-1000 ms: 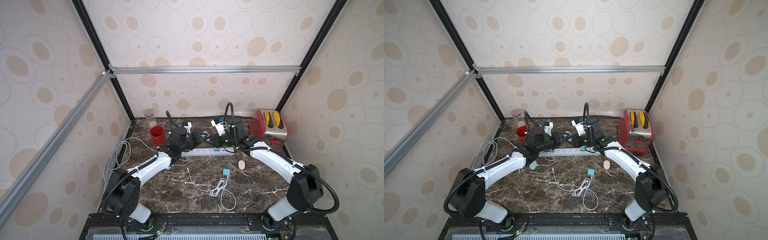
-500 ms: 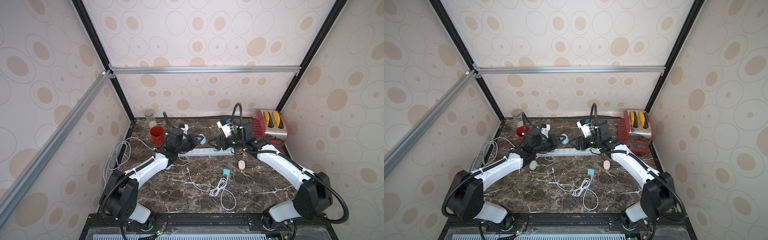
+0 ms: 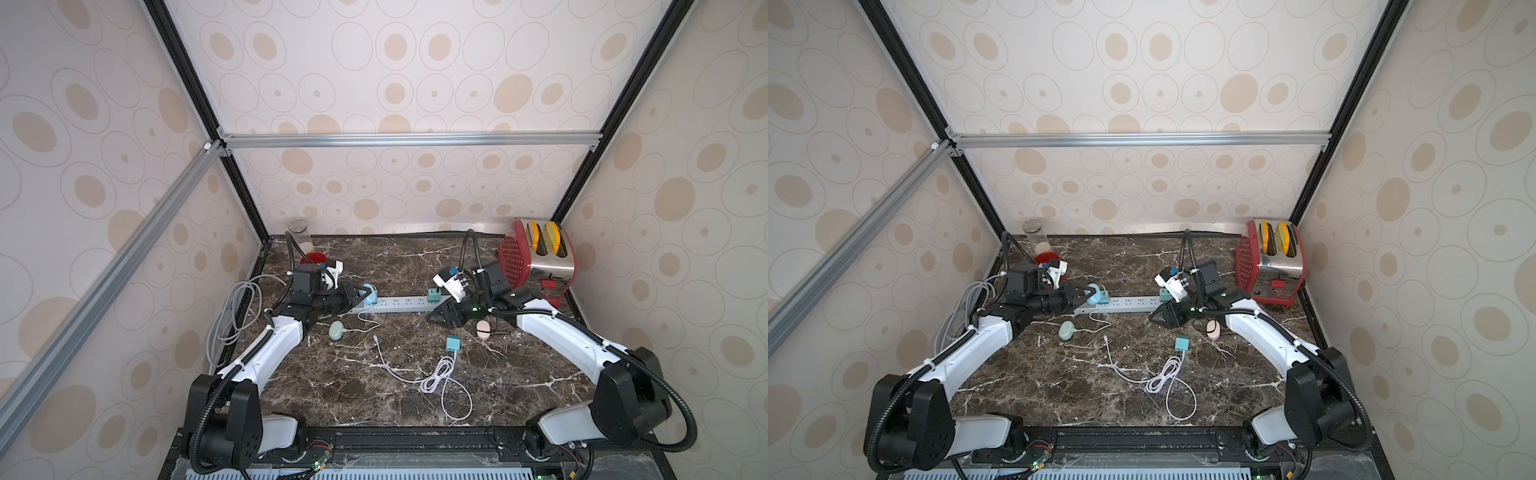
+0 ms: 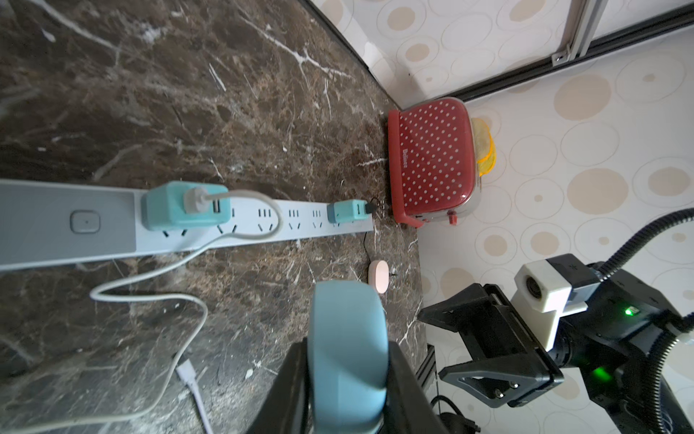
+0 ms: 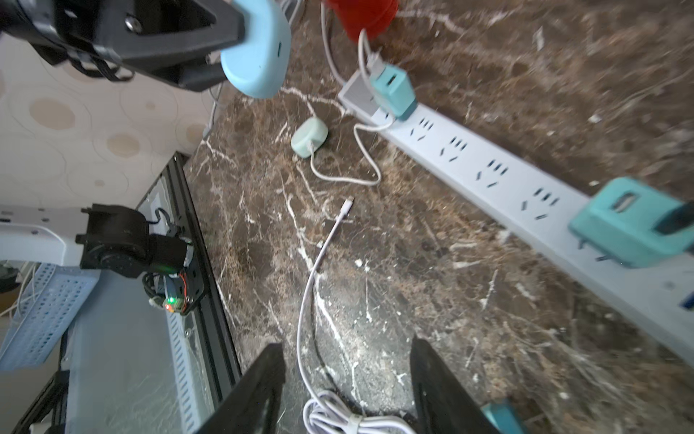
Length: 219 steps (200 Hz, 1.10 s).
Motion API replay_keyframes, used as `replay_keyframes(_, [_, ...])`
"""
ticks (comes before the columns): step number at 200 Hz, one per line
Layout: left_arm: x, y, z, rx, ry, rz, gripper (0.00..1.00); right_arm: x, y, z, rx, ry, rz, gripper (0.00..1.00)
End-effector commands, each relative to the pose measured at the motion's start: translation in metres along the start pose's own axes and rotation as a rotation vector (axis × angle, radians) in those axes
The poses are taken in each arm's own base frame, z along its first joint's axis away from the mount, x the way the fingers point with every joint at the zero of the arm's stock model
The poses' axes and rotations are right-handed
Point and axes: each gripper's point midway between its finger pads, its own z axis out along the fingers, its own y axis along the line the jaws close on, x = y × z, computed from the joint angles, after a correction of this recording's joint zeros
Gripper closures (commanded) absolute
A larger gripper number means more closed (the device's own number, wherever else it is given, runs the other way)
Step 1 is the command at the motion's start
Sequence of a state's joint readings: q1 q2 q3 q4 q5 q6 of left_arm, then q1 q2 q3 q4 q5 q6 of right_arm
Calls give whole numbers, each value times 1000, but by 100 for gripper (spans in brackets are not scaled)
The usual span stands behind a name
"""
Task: Charge the bluetooth headset
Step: Pick up the charging cable from the center of the board.
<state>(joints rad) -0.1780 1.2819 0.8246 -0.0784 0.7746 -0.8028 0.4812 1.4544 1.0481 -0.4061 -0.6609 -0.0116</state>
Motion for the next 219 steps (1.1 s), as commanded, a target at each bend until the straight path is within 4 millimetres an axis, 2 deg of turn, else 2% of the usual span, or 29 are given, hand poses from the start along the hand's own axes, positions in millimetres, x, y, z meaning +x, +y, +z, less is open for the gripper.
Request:
replay_keyframes(1, [16, 4, -19, -37, 32, 36, 80, 19, 4, 30, 42, 115, -1, 48])
replay_keyframes(37, [35, 47, -44, -232, 73, -21, 80, 23, 12, 73, 103, 129, 85, 54])
replay_keyframes(59, [41, 63, -53, -298, 74, -48, 81, 19, 13, 98, 144, 93, 175, 58])
replay_keyframes(85, [41, 67, -60, -314, 54, -43, 82, 14, 22, 133, 168, 90, 267, 60])
replay_keyframes(106, [40, 68, -66, -338, 41, -23, 81, 15, 16, 152, 268, 113, 289, 60])
replay_keyframes(126, [35, 65, -65, -317, 21, -16, 81, 16, 5, 159, 378, 116, 294, 63])
replay_keyframes(144, [34, 62, -64, -299, 20, -15, 81, 19, 4, 167, 429, 134, 280, 64])
replay_keyframes(173, [34, 58, -64, -270, 4, -22, 81, 26, 6, 182, 446, 149, 294, 65])
replay_keyframes(219, [38, 59, -64, -265, 9, -26, 81, 35, 4, 193, 477, 191, 290, 69])
